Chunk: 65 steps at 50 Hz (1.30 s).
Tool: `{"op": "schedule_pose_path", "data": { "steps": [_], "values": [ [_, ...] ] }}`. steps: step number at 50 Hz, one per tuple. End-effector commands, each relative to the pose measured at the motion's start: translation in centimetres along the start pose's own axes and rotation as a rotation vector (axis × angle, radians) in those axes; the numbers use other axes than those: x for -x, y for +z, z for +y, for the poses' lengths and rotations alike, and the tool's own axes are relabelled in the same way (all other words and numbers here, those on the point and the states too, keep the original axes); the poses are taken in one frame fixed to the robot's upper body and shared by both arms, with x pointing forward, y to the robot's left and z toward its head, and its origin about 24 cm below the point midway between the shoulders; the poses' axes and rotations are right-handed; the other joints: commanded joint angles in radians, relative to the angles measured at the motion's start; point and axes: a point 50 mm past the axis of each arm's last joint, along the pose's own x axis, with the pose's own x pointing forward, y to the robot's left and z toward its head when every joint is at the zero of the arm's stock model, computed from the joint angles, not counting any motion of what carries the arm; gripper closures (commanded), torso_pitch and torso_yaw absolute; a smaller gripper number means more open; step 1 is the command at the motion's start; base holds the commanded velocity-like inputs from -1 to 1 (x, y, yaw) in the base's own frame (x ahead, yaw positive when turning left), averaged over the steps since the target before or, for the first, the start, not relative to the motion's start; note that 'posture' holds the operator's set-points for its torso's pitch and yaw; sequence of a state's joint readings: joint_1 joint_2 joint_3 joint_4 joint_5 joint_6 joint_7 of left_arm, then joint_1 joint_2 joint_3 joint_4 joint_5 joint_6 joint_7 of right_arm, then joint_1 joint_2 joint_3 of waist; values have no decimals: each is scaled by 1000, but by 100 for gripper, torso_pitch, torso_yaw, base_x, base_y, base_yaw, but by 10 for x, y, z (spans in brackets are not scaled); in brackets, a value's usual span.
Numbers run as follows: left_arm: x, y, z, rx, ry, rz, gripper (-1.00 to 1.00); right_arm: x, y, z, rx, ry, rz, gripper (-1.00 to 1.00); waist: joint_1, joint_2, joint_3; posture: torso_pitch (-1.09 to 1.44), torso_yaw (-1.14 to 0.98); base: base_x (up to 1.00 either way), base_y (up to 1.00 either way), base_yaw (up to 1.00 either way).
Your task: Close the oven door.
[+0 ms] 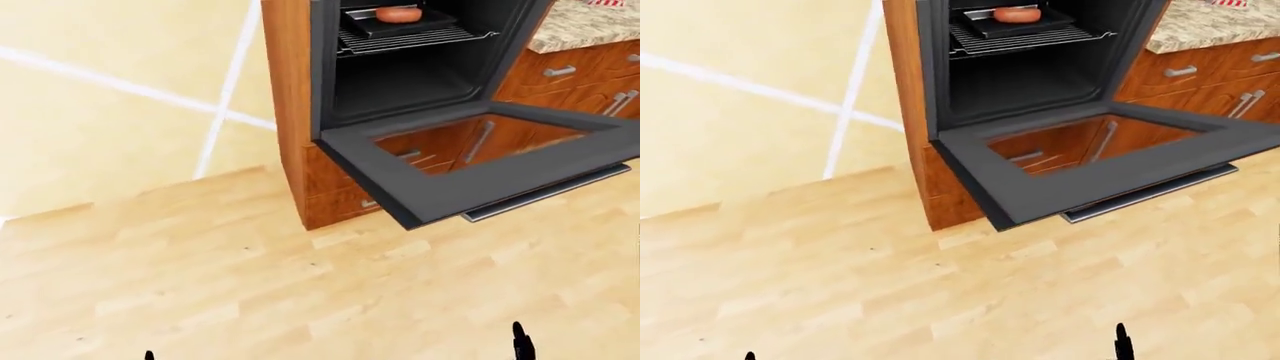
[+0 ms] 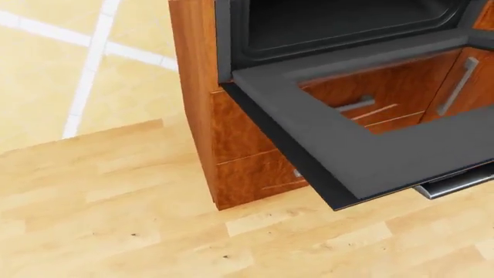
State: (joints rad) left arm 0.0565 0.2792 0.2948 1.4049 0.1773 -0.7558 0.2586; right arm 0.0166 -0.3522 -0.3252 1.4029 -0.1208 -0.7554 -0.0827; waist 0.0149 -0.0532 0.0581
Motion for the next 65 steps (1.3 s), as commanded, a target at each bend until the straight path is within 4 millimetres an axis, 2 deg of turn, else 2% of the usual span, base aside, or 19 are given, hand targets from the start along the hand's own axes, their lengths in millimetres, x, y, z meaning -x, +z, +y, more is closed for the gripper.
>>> {"op": "schedule_pose_path", "data": {
  "steps": [1,8,19,20,22,28,34,37,39,40,43,48,50,51,52,53,54,59,65],
  "values": [
    [-3,6,1,9,10,-36,-100,-3,7,-11,8,-38,-45,-100,-2,-19,-12,0,0,0,0,0],
    [-3,6,1,6,9,-36,-100,-4,6,-11,-29,-20,-26,-100,-5,22,-32,0,0,0,0,0],
    [-3,6,1,7,8,-37,-100,-3,2,-9,-65,8,-2,-100,-20,39,-44,0,0,0,0,0],
    [-3,6,1,5,8,-38,-100,-2,2,-10,-64,7,-2,-100,-23,40,-59,0,0,0,0,-15],
    [-3,6,1,5,9,-38,-100,-2,2,-11,-67,6,-1,-100,-21,51,-41,0,0,0,0,-17],
    [-3,6,1,3,10,-39,-100,-2,1,-10,-70,17,2,-100,-25,74,-30,0,0,0,0,-34],
    [-3,6,1,5,9,-39,-100,-2,1,-9,-79,22,8,-100,-26,52,-30,0,0,-1,0,-53],
    [-3,6,1,5,9,-38,-100,-2,0,-10,-82,23,10,-100,-26,18,-26,0,0,-4,0,-59],
    [-3,6,1,6,9,-38,-100,-2,1,-9,-83,24,7,-100,-32,-13,-46,0,0,-5,0,-59],
    [-3,6,1,5,9,-38,-100,-2,1,-8,-83,27,7,-100,-45,6,-31,0,0,-7,0,-58],
    [-3,6,1,4,8,-39,-100,-2,0,-9,-84,28,8,-100,-58,9,-31,0,0,-6,0,-59],
    [-3,6,1,2,8,-40,-100,-2,0,-8,-86,29,9,-100,-34,56,-13,0,0,-8,0,-59],
    [-3,6,1,2,8,-40,-100,-2,0,-9,-87,29,10,-100,-25,94,-14,0,0,-7,0,-58],
    [-3,6,1,2,7,-40,-100,-2,0,-9,-88,30,9,-100,-17,128,-27,0,0,-8,0,-52],
    [-3,6,1,2,7,-40,-100,-2,0,-9,-89,30,9,-100,-15,136,-41,0,0,-7,0,-50],
    [-3,6,1,2,7,-40,-100,-2,0,-9,-89,30,9,-100,-5,111,-20,0,0,-8,0,-51],
    [-3,6,1,1,7,-41,-100,-2,0,-9,-91,30,11,-100,-10,118,-12,0,0,-8,0,-51],
    [-3,6,1,2,7,-41,-100,-2,0,-9,-91,32,10,-100,-14,92,-30,0,0,-8,0,-51],
    [-3,6,1,2,7,-41,-100,-2,0,-9,-92,32,10,-100,-18,15,-35,0,0,-9,0,-49]
  ]
}}
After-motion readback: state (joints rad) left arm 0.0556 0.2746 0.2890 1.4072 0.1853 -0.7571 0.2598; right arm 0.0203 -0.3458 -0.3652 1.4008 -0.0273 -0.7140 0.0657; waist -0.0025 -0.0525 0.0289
